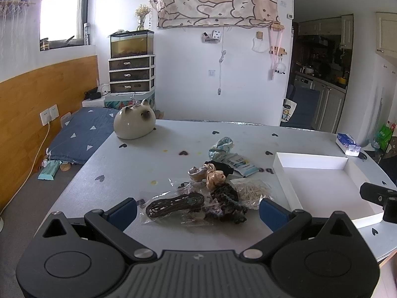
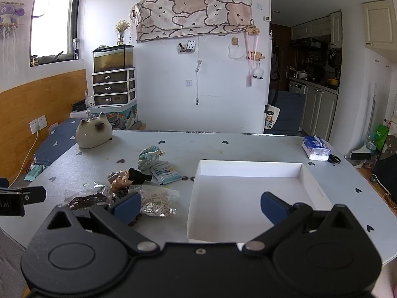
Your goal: Organize soft objects
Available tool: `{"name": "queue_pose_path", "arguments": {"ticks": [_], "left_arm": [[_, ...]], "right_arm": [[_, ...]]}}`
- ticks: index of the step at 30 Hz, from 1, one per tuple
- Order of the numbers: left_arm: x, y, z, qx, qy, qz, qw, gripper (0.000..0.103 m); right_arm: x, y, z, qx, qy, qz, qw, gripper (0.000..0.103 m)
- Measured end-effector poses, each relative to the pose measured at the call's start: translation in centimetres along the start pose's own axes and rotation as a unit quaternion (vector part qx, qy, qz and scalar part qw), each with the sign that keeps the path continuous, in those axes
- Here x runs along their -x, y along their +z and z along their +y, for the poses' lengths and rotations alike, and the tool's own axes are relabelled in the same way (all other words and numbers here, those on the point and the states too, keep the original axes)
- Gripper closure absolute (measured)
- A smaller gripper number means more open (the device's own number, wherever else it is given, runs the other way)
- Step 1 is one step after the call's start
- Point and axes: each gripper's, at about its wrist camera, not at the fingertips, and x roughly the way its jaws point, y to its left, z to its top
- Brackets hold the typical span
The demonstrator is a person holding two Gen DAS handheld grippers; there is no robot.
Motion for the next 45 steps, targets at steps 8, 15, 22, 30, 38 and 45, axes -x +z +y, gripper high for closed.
{"name": "queue_pose_path", "arguments": {"ticks": [8,15,22,30,38,45], "left_arm": [[0.0,0.01,-0.42,-0.003,-0.003,-0.001,1.0,0.0],[0.01,0.05,-0.44,-0.003,-0.002,-0.001,1.0,0.0],[0.12,0.04,-0.39,-0.003,-0.003,-0.001,1.0,0.0],[0.16,0.01,-0.37,-0.002,-0.002,-0.003,1.0,0.0],[0.26,-0.01,-0.49,-0.002,-0.004,-0.003,1.0,0.0],[0.38,0.01,-0.61,-0.003,-0.004,-0.004,1.0,0.0]], "right_arm": [[-0.14,-0.14,-0.06,-0.002,-0.002,0.0,1.0,0.0],[-0.05,-0.18,-0.16,-0.003,-0.003,0.0,1.0,0.0],[-0.05,-0.17,-0.16,-0.003,-0.003,0.0,1.0,0.0],[-0.06,-0.27,-0.13,-0.002,-0.002,-0.001,1.0,0.0],[-0.05,-0.24,-0.19,-0.002,-0.002,-0.001,1.0,0.0],[0.03,-0.15,-0.24,-0.003,-0.002,-0.001,1.0,0.0]]}}
